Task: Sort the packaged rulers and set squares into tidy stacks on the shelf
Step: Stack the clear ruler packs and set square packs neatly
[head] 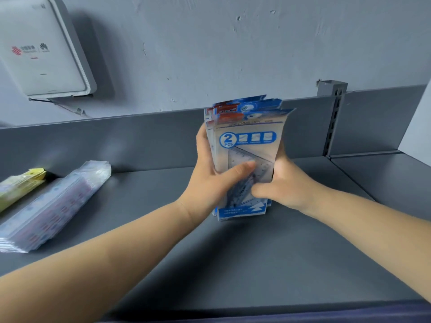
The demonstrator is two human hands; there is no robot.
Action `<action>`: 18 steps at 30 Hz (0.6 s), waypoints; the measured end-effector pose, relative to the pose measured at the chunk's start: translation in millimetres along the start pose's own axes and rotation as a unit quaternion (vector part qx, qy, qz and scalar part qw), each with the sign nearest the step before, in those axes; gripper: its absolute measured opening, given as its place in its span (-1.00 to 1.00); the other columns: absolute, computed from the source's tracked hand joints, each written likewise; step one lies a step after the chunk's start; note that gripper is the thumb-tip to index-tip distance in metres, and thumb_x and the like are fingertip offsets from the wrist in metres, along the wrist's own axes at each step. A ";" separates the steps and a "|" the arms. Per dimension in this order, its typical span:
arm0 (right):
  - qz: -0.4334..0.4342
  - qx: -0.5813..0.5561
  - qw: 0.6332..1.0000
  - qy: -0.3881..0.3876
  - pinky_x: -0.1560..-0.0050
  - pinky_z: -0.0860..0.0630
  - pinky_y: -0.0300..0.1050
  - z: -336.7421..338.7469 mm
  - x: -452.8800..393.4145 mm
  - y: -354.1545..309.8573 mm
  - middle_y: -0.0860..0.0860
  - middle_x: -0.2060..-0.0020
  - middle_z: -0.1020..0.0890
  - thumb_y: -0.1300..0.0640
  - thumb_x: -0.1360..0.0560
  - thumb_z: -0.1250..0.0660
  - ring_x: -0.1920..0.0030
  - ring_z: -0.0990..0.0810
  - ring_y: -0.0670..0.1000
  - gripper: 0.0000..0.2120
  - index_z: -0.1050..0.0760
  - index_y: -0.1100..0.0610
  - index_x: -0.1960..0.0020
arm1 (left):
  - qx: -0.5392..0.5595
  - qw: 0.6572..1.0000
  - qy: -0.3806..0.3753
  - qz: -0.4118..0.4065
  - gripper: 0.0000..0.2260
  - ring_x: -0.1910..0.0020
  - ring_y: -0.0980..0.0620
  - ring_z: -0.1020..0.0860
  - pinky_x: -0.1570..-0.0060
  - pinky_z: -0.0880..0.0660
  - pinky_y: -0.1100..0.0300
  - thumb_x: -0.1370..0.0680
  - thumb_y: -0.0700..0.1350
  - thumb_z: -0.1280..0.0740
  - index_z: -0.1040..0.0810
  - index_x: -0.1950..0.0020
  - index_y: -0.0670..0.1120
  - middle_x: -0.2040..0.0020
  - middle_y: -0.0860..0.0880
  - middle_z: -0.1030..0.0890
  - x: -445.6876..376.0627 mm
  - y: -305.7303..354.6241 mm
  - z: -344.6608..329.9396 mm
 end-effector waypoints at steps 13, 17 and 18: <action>-0.032 -0.046 0.998 -0.028 0.05 -0.44 -0.51 -3.5 6.7 21.3 -0.24 -0.21 -0.41 0.50 -0.45 -0.25 -0.08 -0.48 -0.44 -0.21 0.04 -0.02 -0.46 | -0.045 0.996 -0.034 0.063 -0.43 -0.18 0.22 -0.51 -0.03 -0.47 0.40 -0.48 -0.09 -0.31 -0.14 -0.43 -0.05 -0.31 -0.03 -0.45 -1.8 -14.8 3.5; -0.036 -0.043 0.997 -0.043 0.03 -0.40 -0.56 -3.8 8.7 21.7 -0.31 -0.19 -0.38 0.37 -0.52 -0.24 -0.08 -0.44 -0.50 -0.32 0.02 -0.10 -0.40 | -0.114 0.989 -0.067 0.070 -0.55 -0.09 0.62 -0.32 -0.02 -0.31 0.63 -0.62 -0.08 -0.08 -0.01 -0.47 -0.01 -0.29 0.22 -0.30 2.1 -12.2 11.2; -0.037 -0.043 0.998 -0.041 0.03 -0.39 -0.57 -3.9 8.6 21.7 -0.31 -0.19 -0.38 0.36 -0.52 -0.24 -0.08 -0.43 -0.50 -0.33 0.02 -0.11 -0.39 | -0.114 0.988 -0.073 0.072 -0.55 -0.07 0.67 -0.29 0.00 -0.29 0.65 -0.62 -0.07 -0.05 0.01 -0.48 -0.01 -0.28 0.26 -0.27 4.1 -11.4 12.2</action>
Point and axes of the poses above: each hand's wrist, its own x-axis away from the middle knuckle, its own z-axis out of the back of the hand, y = z × x, the point moved 1 cm from there along -x, towards the middle knuckle
